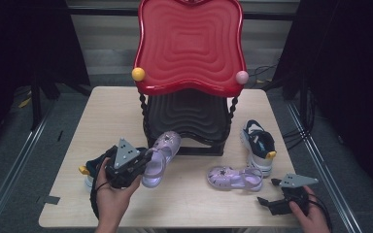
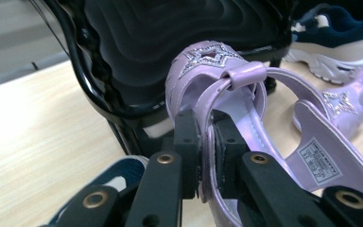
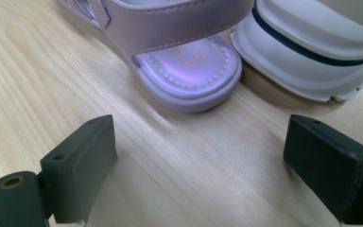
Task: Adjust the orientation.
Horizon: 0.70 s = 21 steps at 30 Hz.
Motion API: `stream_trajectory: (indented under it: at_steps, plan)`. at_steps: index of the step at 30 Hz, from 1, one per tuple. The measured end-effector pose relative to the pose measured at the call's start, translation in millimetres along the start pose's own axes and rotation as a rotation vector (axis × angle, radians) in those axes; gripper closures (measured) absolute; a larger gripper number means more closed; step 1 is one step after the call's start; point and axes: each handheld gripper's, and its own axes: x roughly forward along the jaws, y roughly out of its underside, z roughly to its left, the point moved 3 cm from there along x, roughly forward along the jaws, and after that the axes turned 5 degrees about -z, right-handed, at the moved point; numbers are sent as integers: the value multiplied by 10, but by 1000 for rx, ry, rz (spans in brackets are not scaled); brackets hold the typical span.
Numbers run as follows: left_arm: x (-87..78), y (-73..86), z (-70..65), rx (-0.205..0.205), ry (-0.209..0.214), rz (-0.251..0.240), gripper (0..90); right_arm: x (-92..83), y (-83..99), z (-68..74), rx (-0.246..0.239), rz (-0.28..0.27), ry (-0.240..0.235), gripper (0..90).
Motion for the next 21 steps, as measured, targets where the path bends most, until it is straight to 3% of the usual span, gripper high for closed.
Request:
stream_trajectory:
  at_steps: [21]
  plan:
    - [223, -209, -32, -25, -83, -65, 825, 13, -11, -12, -1, 3, -4, 92]
